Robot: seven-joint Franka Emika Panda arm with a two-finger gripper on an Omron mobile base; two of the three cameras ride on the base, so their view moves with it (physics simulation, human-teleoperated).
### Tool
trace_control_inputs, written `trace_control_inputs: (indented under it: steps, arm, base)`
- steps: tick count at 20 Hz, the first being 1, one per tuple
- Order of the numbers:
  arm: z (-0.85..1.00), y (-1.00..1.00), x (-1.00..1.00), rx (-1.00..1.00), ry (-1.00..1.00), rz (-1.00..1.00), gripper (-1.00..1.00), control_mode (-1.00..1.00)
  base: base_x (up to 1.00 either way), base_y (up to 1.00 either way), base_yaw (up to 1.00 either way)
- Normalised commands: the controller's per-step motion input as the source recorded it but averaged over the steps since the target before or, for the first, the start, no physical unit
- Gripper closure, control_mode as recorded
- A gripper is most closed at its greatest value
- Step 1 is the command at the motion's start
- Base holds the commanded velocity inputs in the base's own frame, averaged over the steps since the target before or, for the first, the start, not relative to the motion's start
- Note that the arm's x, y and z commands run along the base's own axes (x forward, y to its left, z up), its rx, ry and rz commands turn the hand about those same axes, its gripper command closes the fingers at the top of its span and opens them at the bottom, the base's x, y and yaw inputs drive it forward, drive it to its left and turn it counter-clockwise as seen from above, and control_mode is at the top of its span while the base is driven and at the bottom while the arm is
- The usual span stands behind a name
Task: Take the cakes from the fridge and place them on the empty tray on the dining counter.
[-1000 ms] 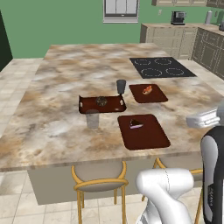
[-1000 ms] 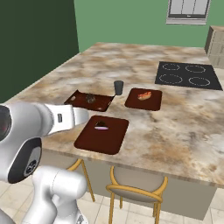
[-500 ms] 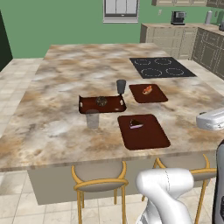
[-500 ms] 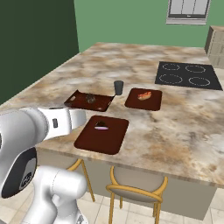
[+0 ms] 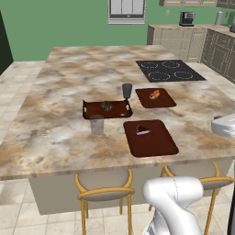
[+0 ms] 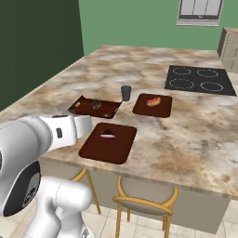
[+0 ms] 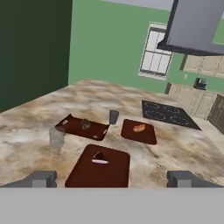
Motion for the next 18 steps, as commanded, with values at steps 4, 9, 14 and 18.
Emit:
trace_control_inputs:
  steps: [4,9,14,18]
  arm:
    - [0.0,0.0,0.0,0.0,0.0,0.0,-1.0,1.0]
    - [0.0,0.0,0.0,0.0,0.0,0.0,-1.0,1.0]
    - [0.0,0.0,0.0,0.0,0.0,0.0,-1.0,1.0]
    - [0.0,0.0,0.0,0.0,0.0,0.0,-1.0,1.0]
  base:
    - [-0.21,0.0,0.05]
    - [-0.74,-0.1,0.05]
    - [-1.0,-0.13,0.07]
    - [-0.76,-0.61,0.0]
